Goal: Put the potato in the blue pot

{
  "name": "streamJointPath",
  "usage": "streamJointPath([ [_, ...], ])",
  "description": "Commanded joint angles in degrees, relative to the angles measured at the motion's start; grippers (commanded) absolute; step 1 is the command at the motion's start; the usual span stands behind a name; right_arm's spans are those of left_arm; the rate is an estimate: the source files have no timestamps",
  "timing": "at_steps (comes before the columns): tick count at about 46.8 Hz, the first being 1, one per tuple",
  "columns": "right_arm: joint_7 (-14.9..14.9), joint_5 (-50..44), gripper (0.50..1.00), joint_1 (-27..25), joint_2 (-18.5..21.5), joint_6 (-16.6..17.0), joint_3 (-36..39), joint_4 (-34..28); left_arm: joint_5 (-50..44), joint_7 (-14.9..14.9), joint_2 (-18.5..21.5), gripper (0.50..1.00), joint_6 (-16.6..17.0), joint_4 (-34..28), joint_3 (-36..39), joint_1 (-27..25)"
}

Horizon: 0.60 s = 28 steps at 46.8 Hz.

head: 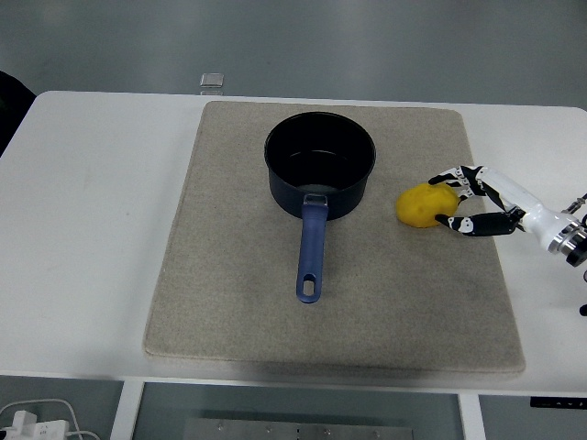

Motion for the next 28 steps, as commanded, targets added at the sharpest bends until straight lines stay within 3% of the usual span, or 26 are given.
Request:
streamJointPath([
  [1,0.0,0.6,0.5,1.6,-0.1,0.2,0.0,0.1,0.0,0.0,0.0,0.996,0.0,0.0,0.0,0.0],
  [8,0.0,2.2,0.5,4.0,-0.1,1.0,-0.7,0.1,0.0,0.0,0.0,0.996,0.0,0.0,0.1,0.1],
  [28,0.0,2.3,0.5,4.1,-0.4,1.3,-0.6,0.2,0.0,0.0,0.0,0.996,0.0,0.0,0.0,0.0],
])
